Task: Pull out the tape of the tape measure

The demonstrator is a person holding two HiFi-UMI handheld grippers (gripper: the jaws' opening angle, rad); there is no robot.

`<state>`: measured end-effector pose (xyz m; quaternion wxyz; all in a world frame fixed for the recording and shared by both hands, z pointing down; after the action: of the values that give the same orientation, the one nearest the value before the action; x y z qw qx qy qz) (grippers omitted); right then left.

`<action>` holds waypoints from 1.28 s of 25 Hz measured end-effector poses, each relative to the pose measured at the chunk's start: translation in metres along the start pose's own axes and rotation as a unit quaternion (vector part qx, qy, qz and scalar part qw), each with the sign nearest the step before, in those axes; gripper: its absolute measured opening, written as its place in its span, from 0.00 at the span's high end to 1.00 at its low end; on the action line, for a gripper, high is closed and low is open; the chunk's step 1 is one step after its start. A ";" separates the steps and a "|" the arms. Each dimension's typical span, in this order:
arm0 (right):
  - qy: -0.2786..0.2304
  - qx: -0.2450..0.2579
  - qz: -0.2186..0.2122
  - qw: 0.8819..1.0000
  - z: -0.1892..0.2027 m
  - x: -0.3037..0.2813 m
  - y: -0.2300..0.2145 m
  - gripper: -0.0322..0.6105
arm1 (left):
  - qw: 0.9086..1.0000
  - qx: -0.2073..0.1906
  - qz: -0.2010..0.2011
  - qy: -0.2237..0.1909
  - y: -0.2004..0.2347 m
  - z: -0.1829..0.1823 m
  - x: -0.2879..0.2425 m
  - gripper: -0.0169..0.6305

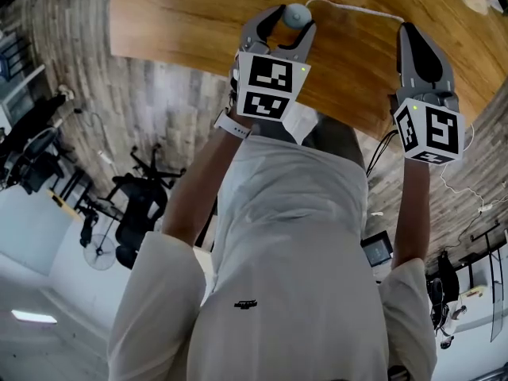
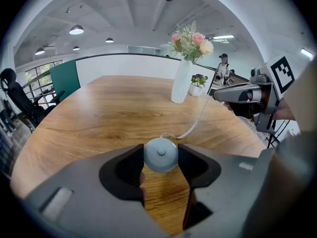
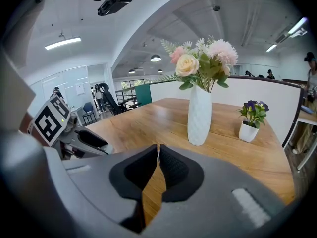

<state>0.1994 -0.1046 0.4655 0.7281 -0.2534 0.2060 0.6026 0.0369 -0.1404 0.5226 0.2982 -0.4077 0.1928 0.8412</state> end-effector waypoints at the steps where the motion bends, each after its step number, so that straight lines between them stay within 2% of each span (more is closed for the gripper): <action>1: 0.001 -0.001 0.001 1.000 0.002 -0.003 -0.003 0.92 | 1.000 -0.001 -0.001 0.001 0.000 -0.001 -0.004 0.61; 8: 0.016 -0.009 0.011 1.000 0.017 -0.020 -0.017 0.92 | 1.000 -0.005 0.002 0.015 0.003 0.001 -0.028 0.61; 19: 0.034 -0.017 0.024 0.999 0.040 -0.022 -0.014 0.92 | 1.000 -0.008 0.007 0.023 -0.005 0.019 -0.034 0.61; 32: 0.065 -0.046 0.022 0.997 0.065 -0.039 -0.024 0.92 | 0.999 -0.022 -0.017 0.023 -0.003 0.018 -0.039 0.60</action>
<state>0.2147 -0.0985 0.5431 0.6874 -0.3206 0.2310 0.6094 0.0481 -0.1414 0.5641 0.2992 -0.4367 0.1744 0.8303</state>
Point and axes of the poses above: the fingertips, and each gripper's own axes: x backward along the fingers, y to its left, z out of its underside, the point moved 1 cm from there along x, backward along the fingers, and after that the axes turned 7 degrees about y, right-handed, at the moved point
